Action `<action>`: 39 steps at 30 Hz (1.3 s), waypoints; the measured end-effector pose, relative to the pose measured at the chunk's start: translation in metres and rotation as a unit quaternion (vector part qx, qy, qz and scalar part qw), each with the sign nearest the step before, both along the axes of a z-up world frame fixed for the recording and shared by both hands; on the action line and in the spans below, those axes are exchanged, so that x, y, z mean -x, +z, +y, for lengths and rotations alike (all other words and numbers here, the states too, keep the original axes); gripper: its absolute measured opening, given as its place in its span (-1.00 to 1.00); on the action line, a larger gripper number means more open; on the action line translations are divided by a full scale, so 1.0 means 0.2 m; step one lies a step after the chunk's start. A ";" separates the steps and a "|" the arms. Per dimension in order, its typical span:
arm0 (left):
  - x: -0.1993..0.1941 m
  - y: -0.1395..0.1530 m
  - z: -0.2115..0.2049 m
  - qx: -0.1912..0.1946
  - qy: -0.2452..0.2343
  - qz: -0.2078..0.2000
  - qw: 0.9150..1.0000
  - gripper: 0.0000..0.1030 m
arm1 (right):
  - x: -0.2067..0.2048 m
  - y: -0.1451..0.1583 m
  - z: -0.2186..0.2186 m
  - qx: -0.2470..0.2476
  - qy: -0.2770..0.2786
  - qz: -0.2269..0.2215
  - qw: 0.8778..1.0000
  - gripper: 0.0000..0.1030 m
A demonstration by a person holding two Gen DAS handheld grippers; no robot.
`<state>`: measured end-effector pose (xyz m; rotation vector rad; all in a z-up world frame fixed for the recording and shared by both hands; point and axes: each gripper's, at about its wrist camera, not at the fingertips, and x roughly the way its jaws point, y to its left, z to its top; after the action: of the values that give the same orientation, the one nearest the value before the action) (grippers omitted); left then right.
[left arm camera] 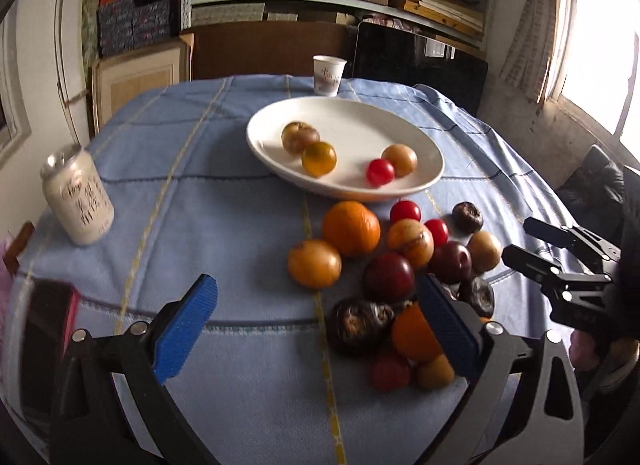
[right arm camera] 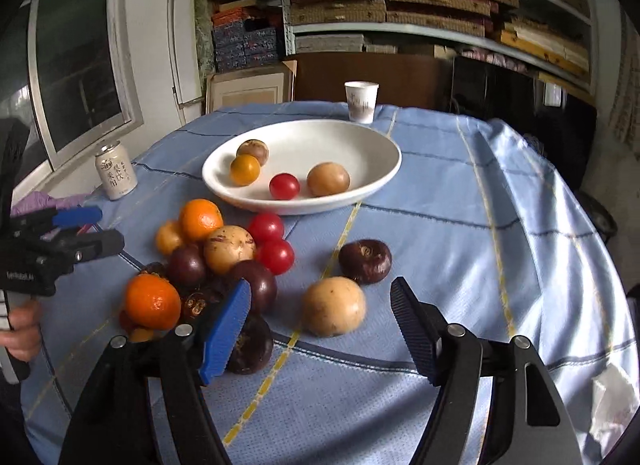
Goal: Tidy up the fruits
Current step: 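Grasp the pale tan fruit with the right tool while the left tool grasps a mandarin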
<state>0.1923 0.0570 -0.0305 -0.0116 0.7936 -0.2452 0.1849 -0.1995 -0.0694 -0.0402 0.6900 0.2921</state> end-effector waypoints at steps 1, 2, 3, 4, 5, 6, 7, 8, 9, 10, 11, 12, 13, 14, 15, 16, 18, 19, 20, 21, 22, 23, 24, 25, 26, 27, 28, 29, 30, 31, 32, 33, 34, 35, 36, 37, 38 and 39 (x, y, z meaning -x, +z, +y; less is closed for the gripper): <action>0.01 -0.01 0.00 0.001 0.001 0.002 1.000 0.91 | -0.01 -0.01 0.00 -0.003 0.000 0.006 1.000 0.42; 0.01 -0.01 0.00 0.003 0.001 0.004 1.000 0.91 | -0.02 -0.02 0.00 -0.003 -0.002 0.011 1.000 0.42; 0.01 -0.02 0.00 0.004 -0.003 0.006 1.000 0.91 | -0.02 -0.03 0.00 0.000 -0.005 0.015 1.000 0.42; 0.02 -0.02 -0.01 0.004 -0.007 0.007 1.000 0.91 | -0.03 -0.03 0.00 0.001 -0.008 0.020 1.000 0.42; 0.02 -0.02 -0.01 0.003 -0.009 0.007 1.000 0.91 | -0.03 -0.04 0.00 0.000 -0.009 0.024 1.000 0.42; 0.03 -0.03 -0.03 0.002 -0.014 0.008 1.000 0.91 | -0.03 -0.05 -0.01 -0.001 -0.010 0.027 1.000 0.42; 0.03 -0.03 -0.04 0.002 -0.018 0.010 1.000 0.91 | -0.04 -0.05 -0.01 -0.001 -0.014 0.032 0.999 0.42; 0.04 -0.04 -0.05 0.001 -0.024 0.013 1.000 0.91 | -0.04 -0.06 -0.01 -0.001 -0.016 0.034 0.999 0.42; 0.04 -0.04 -0.06 -0.001 -0.027 0.015 1.000 0.91 | -0.05 -0.07 -0.01 0.000 -0.018 0.040 0.999 0.42; 0.04 -0.05 -0.06 -0.003 -0.029 0.017 0.999 0.91 | -0.05 -0.08 -0.01 0.001 -0.020 0.044 0.999 0.42; 0.04 -0.05 -0.07 -0.006 -0.029 0.019 0.999 0.91 | -0.06 -0.08 -0.01 0.003 -0.021 0.047 0.999 0.42; 0.04 -0.05 -0.08 -0.008 -0.030 0.019 0.999 0.91 | -0.07 -0.09 -0.01 0.004 -0.022 0.051 0.998 0.42; 0.05 -0.06 -0.08 -0.009 -0.030 0.018 0.999 0.91 | -0.07 -0.09 -0.01 0.004 -0.022 0.054 0.998 0.42; 0.05 -0.06 -0.08 -0.008 -0.031 0.019 0.999 0.91 | -0.07 -0.10 -0.01 0.004 -0.022 0.056 0.998 0.42; 0.04 -0.06 -0.08 -0.003 -0.034 0.021 0.999 0.91 | -0.07 -0.10 -0.01 0.005 -0.022 0.057 0.998 0.42; 0.04 -0.06 -0.08 0.001 -0.036 0.024 0.999 0.91 | -0.07 -0.10 -0.01 0.005 -0.023 0.060 0.998 0.42; 0.04 -0.06 -0.07 0.012 -0.039 0.031 0.999 0.91 | -0.09 -0.11 -0.01 0.005 -0.022 0.068 0.997 0.42; 0.03 -0.06 -0.07 0.011 -0.039 0.032 0.999 0.91 | -0.10 -0.12 -0.01 0.001 -0.020 0.075 0.997 0.42; 0.03 -0.07 -0.07 0.008 -0.037 0.032 0.999 0.91 | -0.11 -0.12 -0.01 0.001 -0.024 0.079 0.997 0.42; 0.03 -0.06 -0.07 0.007 -0.036 0.031 0.999 0.91 | -0.12 -0.13 -0.01 0.003 -0.029 0.079 0.996 0.42; 0.04 -0.06 -0.07 0.007 -0.036 0.030 0.999 0.91 | -0.13 -0.12 -0.01 0.004 -0.033 0.077 0.996 0.42; 0.04 -0.06 -0.08 0.006 -0.036 0.029 0.999 0.91 | -0.14 -0.12 -0.01 0.005 -0.034 0.074 0.997 0.42; 0.04 -0.06 -0.08 0.003 -0.035 0.028 0.999 0.91 | -0.15 -0.11 0.00 0.007 -0.035 0.070 0.997 0.42; 0.04 -0.06 -0.08 -0.001 -0.033 0.027 0.999 0.91 | -0.16 -0.11 0.01 0.013 -0.036 0.066 0.997 0.42; 0.04 -0.06 -0.08 -0.003 -0.032 0.026 0.999 0.91 | -0.16 -0.11 0.02 0.018 -0.034 0.067 0.997 0.42; 0.05 -0.06 -0.08 -0.005 -0.031 0.024 0.999 0.91 | -0.17 -0.12 0.02 0.021 -0.031 0.069 0.997 0.42; 0.05 -0.06 -0.07 -0.009 -0.029 0.022 0.999 0.91 | -0.17 -0.12 0.03 0.023 -0.028 0.072 0.997 0.42; 0.05 -0.06 -0.08 -0.014 -0.028 0.019 0.999 0.91 | -0.18 -0.13 0.03 0.023 -0.027 0.074 0.997 0.42; 0.05 -0.06 -0.08 -0.015 -0.028 0.018 0.999 0.91 | -0.18 -0.13 0.03 0.022 -0.028 0.076 0.997 0.42; 0.06 -0.05 -0.08 -0.017 -0.028 0.017 0.999 0.91 | -0.18 -0.13 0.02 0.020 -0.028 0.077 0.996 0.42; 0.06 -0.05 -0.08 -0.019 -0.028 0.015 0.999 0.91 | -0.18 -0.13 0.02 0.018 -0.029 0.079 0.996 0.40; 0.06 -0.05 -0.09 -0.022 -0.028 0.012 0.999 0.91 | -0.18 -0.13 0.01 0.017 -0.030 0.081 0.996 0.39; 0.07 -0.05 -0.09 -0.025 -0.029 0.011 0.999 0.91 | -0.18 -0.14 0.01 0.015 -0.031 0.083 0.996 0.32; 0.07 -0.05 -0.09 -0.026 -0.029 0.010 0.999 0.91 | -0.18 -0.14 0.01 0.013 -0.030 0.087 0.996 0.24; 0.07 -0.05 -0.09 -0.026 -0.030 0.010 0.999 0.91 | -0.19 -0.15 0.01 0.011 -0.027 0.091 0.995 0.21; 0.07 -0.05 -0.09 -0.025 -0.029 0.010 0.999 0.91 | -0.19 -0.15 0.01 0.009 -0.025 0.096 0.995 0.14; 0.06 -0.05 -0.09 -0.023 -0.029 0.012 0.999 0.91 | -0.19 -0.16 0.01 0.008 -0.023 0.101 0.995 0.10; 0.06 -0.05 -0.08 -0.021 -0.029 0.013 0.999 0.91 | -0.20 -0.16 0.02 0.007 -0.023 0.104 0.994 0.10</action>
<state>0.1800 0.0401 -0.0405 0.0489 0.8253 -0.2843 0.2242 -0.1964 -0.1024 -0.0084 0.8985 0.2496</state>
